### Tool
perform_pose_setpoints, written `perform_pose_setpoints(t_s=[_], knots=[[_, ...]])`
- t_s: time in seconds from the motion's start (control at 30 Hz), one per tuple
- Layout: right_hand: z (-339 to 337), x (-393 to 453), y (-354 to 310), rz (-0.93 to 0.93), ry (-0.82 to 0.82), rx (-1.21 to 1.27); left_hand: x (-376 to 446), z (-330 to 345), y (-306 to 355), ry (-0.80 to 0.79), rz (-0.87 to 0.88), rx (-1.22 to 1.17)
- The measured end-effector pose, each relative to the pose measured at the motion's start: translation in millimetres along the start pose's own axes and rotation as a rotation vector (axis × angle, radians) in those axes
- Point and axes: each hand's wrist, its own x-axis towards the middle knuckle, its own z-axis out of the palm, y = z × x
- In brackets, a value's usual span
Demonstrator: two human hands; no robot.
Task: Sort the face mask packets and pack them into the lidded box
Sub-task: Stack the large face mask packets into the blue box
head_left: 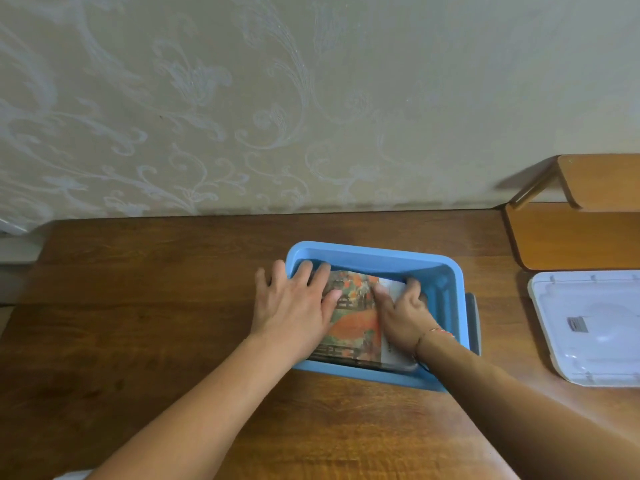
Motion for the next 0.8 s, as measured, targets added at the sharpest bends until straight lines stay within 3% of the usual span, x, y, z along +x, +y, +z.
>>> perform_pose_setpoints(t_s=[0.07, 0.13, 0.3, 0.37, 0.47, 0.57, 0.8], knots=[[-16.0, -13.5, 1.5, -0.097, -0.065, -0.112, -2.7, 0.9, -6.7, 0.038, 0.026, 0.010], [-27.2, -29.5, 7.3, -0.250, -0.081, -0.401, -7.2, -1.4, -9.9, 0.077, 0.028, 0.013], [-34.9, -39.2, 5.9, -0.835, -0.022, -0.867, -12.2, -9.9, -9.9, 0.230, 0.125, -0.006], [-32.6, -19.7, 8.6, -0.886, -0.091, -1.070, -11.9, -13.8, -16.0, 0.280, 0.287, 0.031], [-25.1, -4.6, 11.5, -0.846, -0.158, -1.183, -12.1, -26.2, -30.2, -0.002, 0.475, 0.110], [-21.3, 0.2, 19.1, -0.863, -0.114, -1.195, -6.4, -28.4, -38.8, -0.260, 0.422, 0.267], [-15.9, 4.7, 20.9, -0.791, -0.113, -1.227, 12.6, -25.1, -7.8, -0.352, 0.299, 0.378]])
